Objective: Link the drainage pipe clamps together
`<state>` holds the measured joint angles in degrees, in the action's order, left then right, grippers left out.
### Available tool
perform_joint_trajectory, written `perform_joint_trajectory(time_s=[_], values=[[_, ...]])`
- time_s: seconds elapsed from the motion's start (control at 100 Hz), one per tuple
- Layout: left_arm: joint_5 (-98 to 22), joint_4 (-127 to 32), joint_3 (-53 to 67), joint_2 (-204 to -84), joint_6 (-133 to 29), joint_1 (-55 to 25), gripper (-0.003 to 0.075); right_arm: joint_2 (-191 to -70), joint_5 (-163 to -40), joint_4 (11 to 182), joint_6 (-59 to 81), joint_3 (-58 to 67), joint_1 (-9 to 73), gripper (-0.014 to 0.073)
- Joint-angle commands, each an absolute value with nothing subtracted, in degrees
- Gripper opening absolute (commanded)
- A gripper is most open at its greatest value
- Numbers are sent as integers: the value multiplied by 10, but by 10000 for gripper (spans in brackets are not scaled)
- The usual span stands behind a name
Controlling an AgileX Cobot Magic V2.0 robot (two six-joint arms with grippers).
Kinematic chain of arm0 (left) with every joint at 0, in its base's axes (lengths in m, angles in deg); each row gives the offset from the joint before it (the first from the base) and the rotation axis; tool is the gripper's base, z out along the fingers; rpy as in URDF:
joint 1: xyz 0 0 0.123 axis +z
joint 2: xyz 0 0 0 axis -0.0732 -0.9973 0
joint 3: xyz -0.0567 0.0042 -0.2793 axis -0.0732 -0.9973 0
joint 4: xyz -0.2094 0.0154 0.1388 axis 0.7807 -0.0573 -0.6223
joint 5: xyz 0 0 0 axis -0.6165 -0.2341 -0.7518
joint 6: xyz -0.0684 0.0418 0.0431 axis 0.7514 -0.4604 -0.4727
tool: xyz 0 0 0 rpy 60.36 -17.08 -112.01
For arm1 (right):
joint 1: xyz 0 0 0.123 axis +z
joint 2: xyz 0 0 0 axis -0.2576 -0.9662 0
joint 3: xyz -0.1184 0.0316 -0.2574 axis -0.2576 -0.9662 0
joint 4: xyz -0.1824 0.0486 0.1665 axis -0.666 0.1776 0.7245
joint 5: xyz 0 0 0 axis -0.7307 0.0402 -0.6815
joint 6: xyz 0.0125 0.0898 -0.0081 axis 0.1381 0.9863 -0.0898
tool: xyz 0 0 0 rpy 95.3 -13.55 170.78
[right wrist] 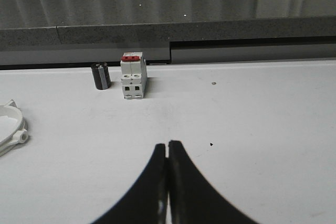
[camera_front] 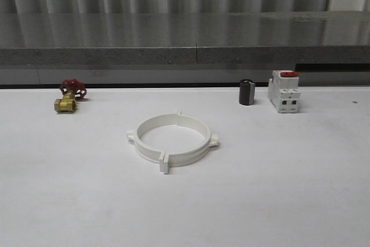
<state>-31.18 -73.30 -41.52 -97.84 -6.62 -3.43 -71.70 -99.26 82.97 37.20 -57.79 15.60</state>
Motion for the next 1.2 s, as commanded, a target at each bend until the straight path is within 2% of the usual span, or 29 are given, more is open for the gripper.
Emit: perform_joint_trajectory(time_s=[0.0, 0.3, 1.19], values=[[-260, -731, -431, -947, -66, -33, -20, -706, -947, 830, 369, -569, 154, -68], [-259, -741, -506, -841, -66, 14, -20, -706, -947, 830, 369, -569, 154, -68], [-222, -771, -518, -842, -66, 28, -20, -706, -947, 830, 369, -569, 154, -68]])
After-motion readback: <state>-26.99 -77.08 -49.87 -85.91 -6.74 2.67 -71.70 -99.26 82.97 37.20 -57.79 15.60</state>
